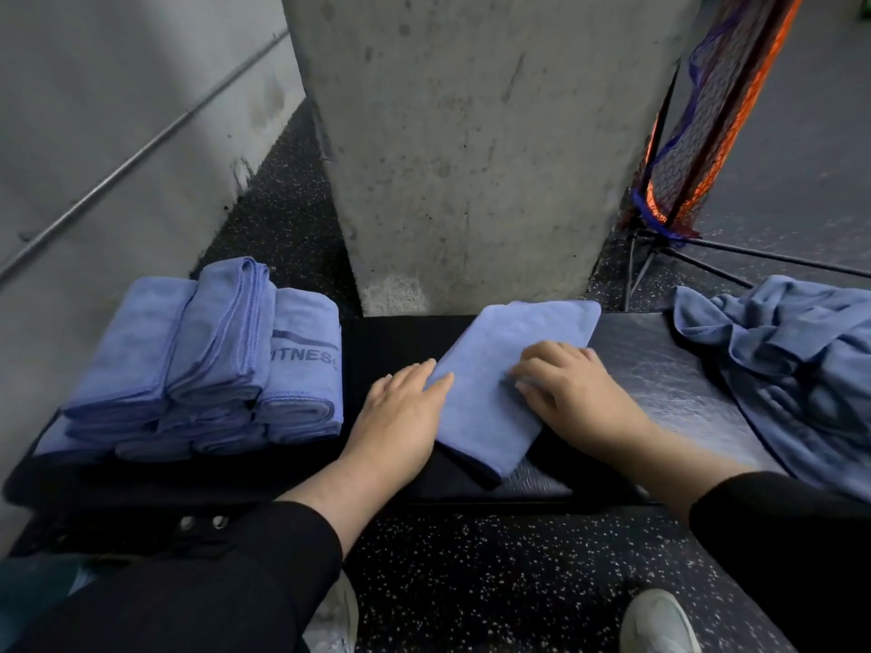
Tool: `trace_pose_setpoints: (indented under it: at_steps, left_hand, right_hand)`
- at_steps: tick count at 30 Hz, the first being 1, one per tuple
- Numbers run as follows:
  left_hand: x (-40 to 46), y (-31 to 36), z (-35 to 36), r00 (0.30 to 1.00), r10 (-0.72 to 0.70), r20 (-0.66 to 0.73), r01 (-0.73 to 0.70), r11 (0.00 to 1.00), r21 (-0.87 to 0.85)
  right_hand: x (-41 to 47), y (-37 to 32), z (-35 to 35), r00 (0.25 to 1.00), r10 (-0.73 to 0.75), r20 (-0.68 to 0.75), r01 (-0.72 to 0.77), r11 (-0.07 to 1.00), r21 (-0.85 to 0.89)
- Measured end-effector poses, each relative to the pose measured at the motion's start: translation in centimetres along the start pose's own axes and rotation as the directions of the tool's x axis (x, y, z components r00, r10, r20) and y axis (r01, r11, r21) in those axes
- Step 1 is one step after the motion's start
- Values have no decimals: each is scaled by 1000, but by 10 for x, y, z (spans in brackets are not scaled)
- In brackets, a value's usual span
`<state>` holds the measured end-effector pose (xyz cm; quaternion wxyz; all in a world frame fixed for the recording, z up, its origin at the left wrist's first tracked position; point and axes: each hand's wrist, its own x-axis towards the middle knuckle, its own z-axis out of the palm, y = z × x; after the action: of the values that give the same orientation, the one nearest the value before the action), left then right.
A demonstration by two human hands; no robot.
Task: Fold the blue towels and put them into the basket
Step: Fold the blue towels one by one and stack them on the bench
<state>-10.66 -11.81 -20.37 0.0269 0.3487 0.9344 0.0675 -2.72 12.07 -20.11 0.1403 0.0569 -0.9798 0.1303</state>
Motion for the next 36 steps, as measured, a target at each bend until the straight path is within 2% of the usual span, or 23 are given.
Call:
trace_pose_setpoints:
  at_steps: [3, 7, 10, 14, 16, 18, 20, 22, 25, 27, 29, 32, 36]
  left_hand:
    - [-1, 2, -6, 999, 39, -38, -39, 999, -7]
    - [-5, -3, -3, 976, 178, -125, -185, 982, -46]
    - [-12, -4, 1, 947, 277, -164, -294, 951, -91]
    - [-16, -4, -8, 940, 340, -37, -342, 935, -93]
    - [-13, -7, -10, 936, 353, 3, -352, 934, -64]
    - [-7, -12, -9, 949, 313, -36, -315, 942, -114]
    - [0, -13, -11, 965, 231, -121, -255, 933, -252]
    - [4, -9, -19, 982, 143, -122, -182, 890, -419]
    - [2, 5, -37, 998, 60, 24, -34, 803, -594]
    - [-1, 12, -43, 998, 47, 43, -9, 778, -628]
    - [-6, 16, -46, 996, 53, 70, 7, 746, -666]
    - [-11, 18, -52, 989, 71, 127, 42, 694, -719]
    - [-21, 21, -67, 981, 44, 188, 128, 583, -803]
  right_hand:
    - [-29, -16, -4, 982, -152, 112, 144, 987, 75]
    - [-52, -24, -1, 946, -216, 241, 210, 976, 52]
    - [-51, -34, 1, 973, -166, 159, 157, 985, 70]
    - [-40, -50, 2, 992, -99, 76, 95, 994, 50]
    - [-35, -53, -5, 996, 57, 66, -68, 983, 168]
    - [-33, -50, -13, 968, 237, 87, -252, 917, 310]
    - [-34, -42, -19, 939, 337, 67, -334, 849, 410]
    - [-39, -34, -24, 920, 391, 27, -355, 802, 481]
    - [-53, -26, -36, 945, 301, 124, -325, 855, 405]
    - [-62, -27, -40, 948, 212, 238, -282, 905, 319]
    - [-66, -31, -43, 948, 212, 237, -278, 915, 293]
    - [-63, -34, -54, 933, 303, 195, -357, 849, 388]
    - [-56, -33, -73, 887, 292, 358, -458, 660, 596]
